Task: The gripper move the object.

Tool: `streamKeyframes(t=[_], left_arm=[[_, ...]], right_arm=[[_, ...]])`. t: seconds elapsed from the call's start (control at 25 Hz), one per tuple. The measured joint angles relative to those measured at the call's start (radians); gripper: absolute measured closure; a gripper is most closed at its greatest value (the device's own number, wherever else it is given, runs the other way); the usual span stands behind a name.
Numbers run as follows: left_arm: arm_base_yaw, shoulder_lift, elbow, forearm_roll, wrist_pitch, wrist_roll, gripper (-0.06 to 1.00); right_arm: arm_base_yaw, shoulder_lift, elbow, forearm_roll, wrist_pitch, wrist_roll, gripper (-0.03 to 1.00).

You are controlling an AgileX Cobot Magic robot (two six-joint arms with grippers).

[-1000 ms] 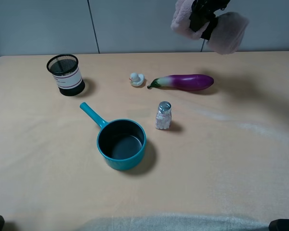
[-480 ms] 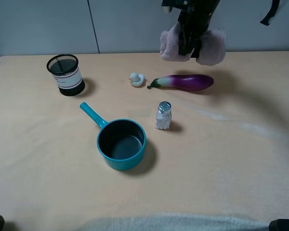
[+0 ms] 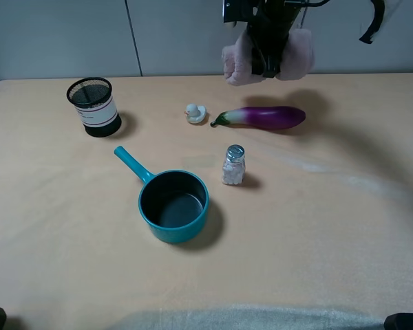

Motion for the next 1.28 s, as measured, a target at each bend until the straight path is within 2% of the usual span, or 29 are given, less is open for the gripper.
streamKeyframes(t=[0.32, 0.68, 1.28], left_arm=[[0.000, 0.000, 0.000, 0.000, 0.000, 0.000, 0.19], [0.000, 0.000, 0.000, 0.000, 0.000, 0.000, 0.19], [0.000, 0.000, 0.000, 0.000, 0.000, 0.000, 0.19]], right_arm=[[0.014, 0.049, -0.003, -0.015, -0.037, -0.009, 0.63], [0.014, 0.110, -0.003, -0.041, -0.132, -0.011, 0.63], [0.014, 0.123, -0.003, -0.041, -0.153, 0.011, 0.63]])
